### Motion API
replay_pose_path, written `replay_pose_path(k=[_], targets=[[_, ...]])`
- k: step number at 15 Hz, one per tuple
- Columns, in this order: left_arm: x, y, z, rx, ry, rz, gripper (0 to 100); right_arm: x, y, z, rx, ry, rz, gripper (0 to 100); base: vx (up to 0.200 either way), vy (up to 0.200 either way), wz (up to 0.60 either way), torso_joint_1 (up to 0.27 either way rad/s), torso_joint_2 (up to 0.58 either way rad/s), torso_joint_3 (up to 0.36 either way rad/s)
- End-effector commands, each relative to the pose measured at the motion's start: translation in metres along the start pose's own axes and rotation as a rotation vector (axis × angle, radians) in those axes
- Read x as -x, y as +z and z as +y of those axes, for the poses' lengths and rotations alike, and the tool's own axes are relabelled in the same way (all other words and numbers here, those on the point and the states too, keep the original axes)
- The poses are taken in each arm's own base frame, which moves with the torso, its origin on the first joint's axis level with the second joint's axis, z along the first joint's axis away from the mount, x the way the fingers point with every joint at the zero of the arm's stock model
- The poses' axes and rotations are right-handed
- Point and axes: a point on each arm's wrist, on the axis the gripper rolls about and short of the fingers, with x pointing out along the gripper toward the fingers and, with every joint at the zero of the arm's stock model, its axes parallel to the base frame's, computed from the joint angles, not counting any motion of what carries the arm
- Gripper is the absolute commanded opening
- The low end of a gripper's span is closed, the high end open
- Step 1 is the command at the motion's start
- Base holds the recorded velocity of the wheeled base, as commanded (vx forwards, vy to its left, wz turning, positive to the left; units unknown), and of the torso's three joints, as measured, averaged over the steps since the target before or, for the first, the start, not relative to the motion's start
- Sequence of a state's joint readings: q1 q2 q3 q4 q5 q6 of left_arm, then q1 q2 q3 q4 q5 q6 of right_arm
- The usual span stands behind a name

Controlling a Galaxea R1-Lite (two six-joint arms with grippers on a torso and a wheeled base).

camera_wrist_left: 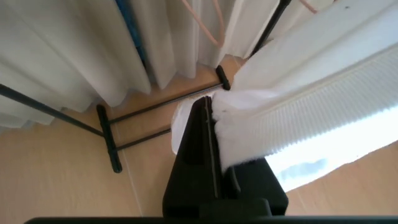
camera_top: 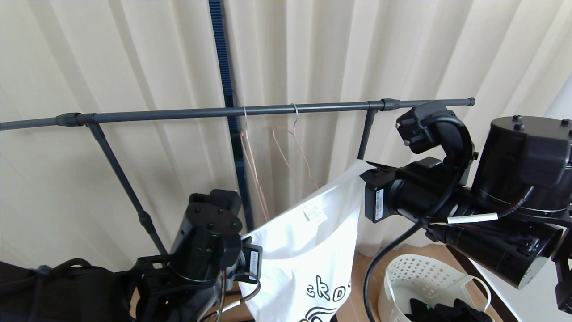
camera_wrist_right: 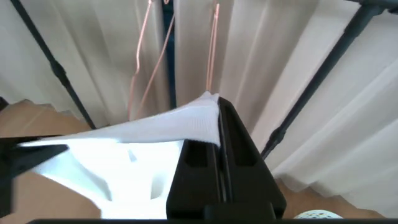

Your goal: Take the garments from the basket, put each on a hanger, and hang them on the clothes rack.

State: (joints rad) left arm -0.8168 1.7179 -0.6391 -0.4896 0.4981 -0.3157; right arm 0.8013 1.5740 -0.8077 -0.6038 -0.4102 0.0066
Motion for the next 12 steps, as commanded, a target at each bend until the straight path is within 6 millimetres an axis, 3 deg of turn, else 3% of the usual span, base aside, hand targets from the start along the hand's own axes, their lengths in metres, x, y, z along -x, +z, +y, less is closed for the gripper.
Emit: replay_pose_path(k=[1, 6, 12], targets=[[0.027, 0.013, 0.013, 0.016, -0.016, -0.074, 0, -0.002, -0.005, -0.004, 0.017, -0.018, 0.017, 0, 0.0, 0.0, 0.0, 0.0, 0.0, 0.0], [0.03, 0.035, 0.028, 0.014, 0.028, -0.148, 0, -0.001, -0.024, -0.006, 0.156, -0.073, 0.089, 0, 0.0, 0.0, 0.0, 0.0, 0.0, 0.0], [0.03, 0.058, 0.028, -0.024, 0.035, -0.214, 0, 0.028, -0.003, -0.004, 0.164, -0.033, 0.089, 0, 0.0, 0.0, 0.0, 0.0, 0.0, 0.0]])
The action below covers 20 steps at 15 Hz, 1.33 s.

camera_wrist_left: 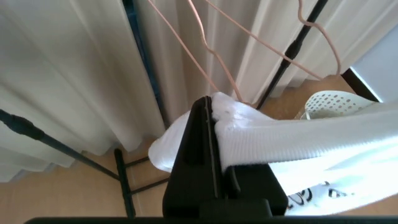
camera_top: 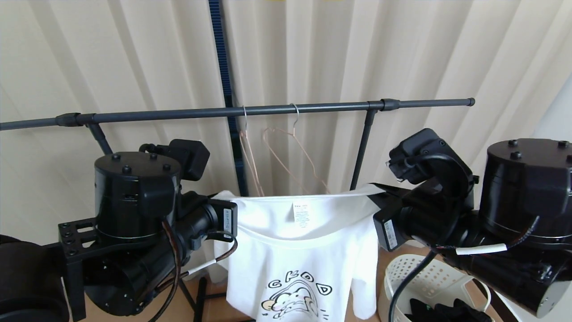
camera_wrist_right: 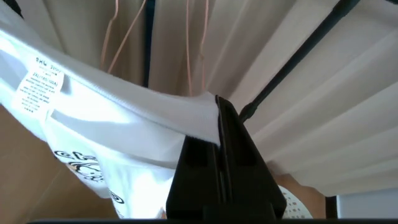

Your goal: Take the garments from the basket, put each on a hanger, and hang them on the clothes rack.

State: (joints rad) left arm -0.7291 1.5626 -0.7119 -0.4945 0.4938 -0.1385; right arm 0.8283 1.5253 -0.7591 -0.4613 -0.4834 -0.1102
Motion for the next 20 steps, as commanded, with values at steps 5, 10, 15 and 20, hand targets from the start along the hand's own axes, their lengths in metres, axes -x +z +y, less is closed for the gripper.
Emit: replay_pose_path(k=[5, 10, 15, 20], targets=[[0.0, 0.006, 0.001, 0.006, 0.002, -0.02, 0, 0.021, 0.025, -0.011, -0.1, 0.004, -0.063, 0, 0.0, 0.0, 0.0, 0.0, 0.0, 0.0], [0.003, 0.02, -0.002, 0.03, -0.031, -0.062, 0, 0.022, 0.023, -0.012, -0.095, -0.005, -0.059, 0, 0.0, 0.0, 0.0, 0.0, 0.0, 0.0], [-0.018, 0.033, -0.008, 0.047, -0.1, -0.073, 0, 0.034, 0.018, -0.007, -0.044, 0.037, -0.007, 0, 0.0, 0.0, 0.0, 0.0, 0.0, 0.0], [-0.036, 0.062, -0.02, 0.075, -0.177, -0.142, 0, 0.056, 0.008, 0.019, 0.062, 0.176, 0.074, 0, 0.0, 0.0, 0.0, 0.0, 0.0, 0.0]])
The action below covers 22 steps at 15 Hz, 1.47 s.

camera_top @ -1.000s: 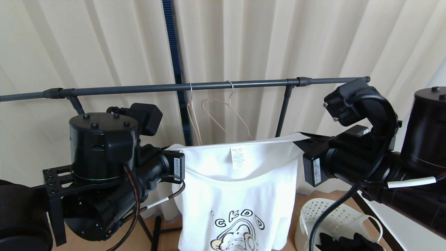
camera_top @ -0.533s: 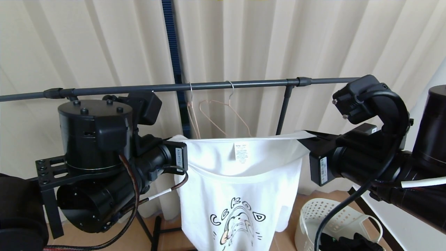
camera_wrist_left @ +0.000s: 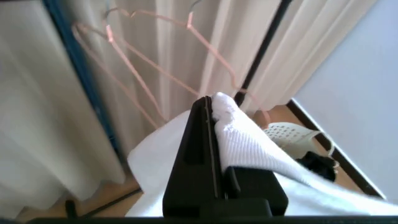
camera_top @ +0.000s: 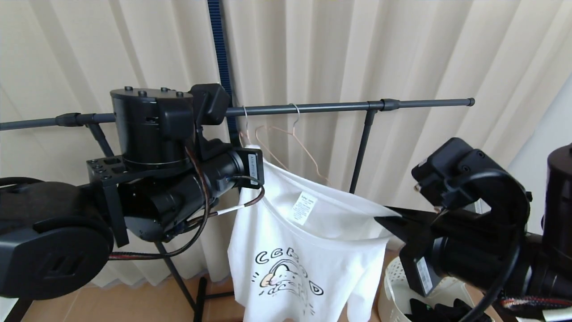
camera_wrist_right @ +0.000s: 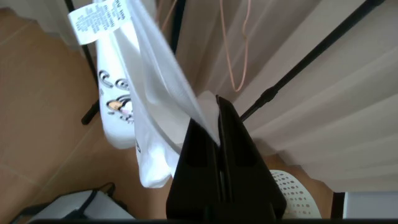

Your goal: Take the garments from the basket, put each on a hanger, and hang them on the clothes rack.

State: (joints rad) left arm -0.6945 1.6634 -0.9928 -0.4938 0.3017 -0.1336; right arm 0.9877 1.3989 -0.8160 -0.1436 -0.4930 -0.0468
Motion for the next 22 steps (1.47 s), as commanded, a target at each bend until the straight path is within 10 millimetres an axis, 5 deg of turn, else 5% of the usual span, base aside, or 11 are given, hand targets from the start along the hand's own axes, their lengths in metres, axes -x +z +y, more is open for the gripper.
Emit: replay_pose_path(k=[1, 5, 10, 17, 22], targets=[[-0.011, 0.007, -0.004, 0.009, -0.044, -0.018, 0, 0.009, -0.002, 0.014, 0.04, 0.068, 0.008, 0, 0.0, 0.0, 0.0, 0.0, 0.0, 0.0], [-0.017, 0.02, -0.009, 0.018, -0.147, -0.048, 0, 0.016, -0.008, 0.049, 0.056, 0.207, 0.021, 0, 0.0, 0.0, 0.0, 0.0, 0.0, 0.0], [-0.035, 0.027, -0.015, 0.026, -0.212, -0.065, 0, 0.002, 0.012, 0.089, -0.176, 0.29, -0.016, 0, 0.0, 0.0, 0.0, 0.0, 0.0, 0.0], [-0.034, 0.028, -0.014, 0.025, -0.207, -0.068, 0, 0.003, 0.024, 0.084, -0.267, 0.283, -0.055, 0, 0.0, 0.0, 0.0, 0.0, 0.0, 0.0], [-0.019, 0.034, -0.002, 0.02, -0.172, -0.043, 0, -0.002, 0.018, 0.042, -0.178, 0.145, 0.014, 0, 0.0, 0.0, 0.0, 0.0, 0.0, 0.0]])
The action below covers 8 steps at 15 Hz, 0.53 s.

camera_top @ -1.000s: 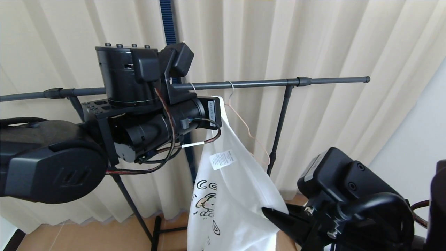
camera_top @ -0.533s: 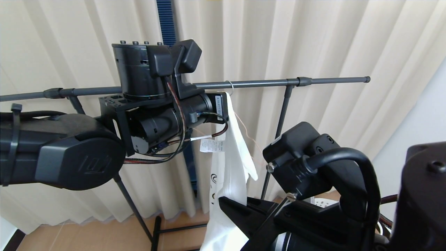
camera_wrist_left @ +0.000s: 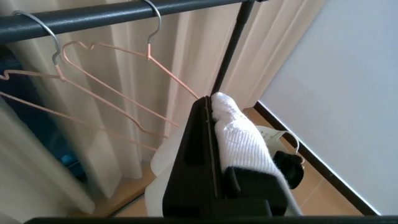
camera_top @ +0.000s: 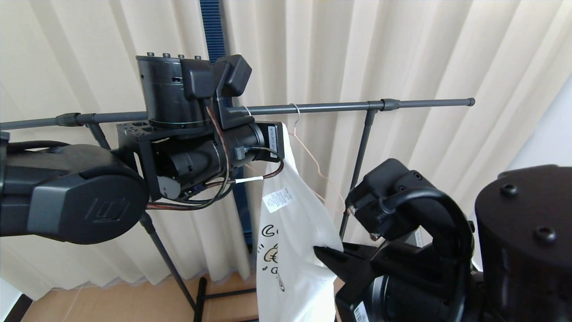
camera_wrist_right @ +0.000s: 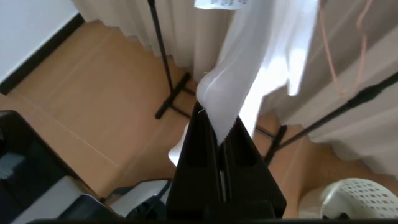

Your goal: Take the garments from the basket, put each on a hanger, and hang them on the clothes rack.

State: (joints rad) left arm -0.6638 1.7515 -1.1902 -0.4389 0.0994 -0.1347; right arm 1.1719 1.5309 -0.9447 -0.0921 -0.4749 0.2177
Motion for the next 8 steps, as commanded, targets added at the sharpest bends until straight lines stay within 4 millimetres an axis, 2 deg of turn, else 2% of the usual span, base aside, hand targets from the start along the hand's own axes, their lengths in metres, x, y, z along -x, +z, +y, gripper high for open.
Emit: replay_pose_path(k=[1, 4, 8], targets=[[0.015, 0.009, 0.004, 0.0, 0.013, 0.005, 0, 0.004, 0.006, -0.023, -0.006, -0.066, -0.014, 0, 0.0, 0.0, 0.0, 0.0, 0.0, 0.0], [0.029, 0.011, 0.007, -0.015, 0.028, 0.072, 0, -0.004, 0.011, -0.047, -0.024, -0.16, -0.015, 0, 0.0, 0.0, 0.0, 0.0, 0.0, 0.0], [0.041, 0.005, 0.012, -0.037, 0.054, 0.148, 0, -0.012, 0.015, -0.065, -0.057, -0.228, -0.02, 0, 0.0, 0.0, 0.0, 0.0, 0.0, 0.0]])
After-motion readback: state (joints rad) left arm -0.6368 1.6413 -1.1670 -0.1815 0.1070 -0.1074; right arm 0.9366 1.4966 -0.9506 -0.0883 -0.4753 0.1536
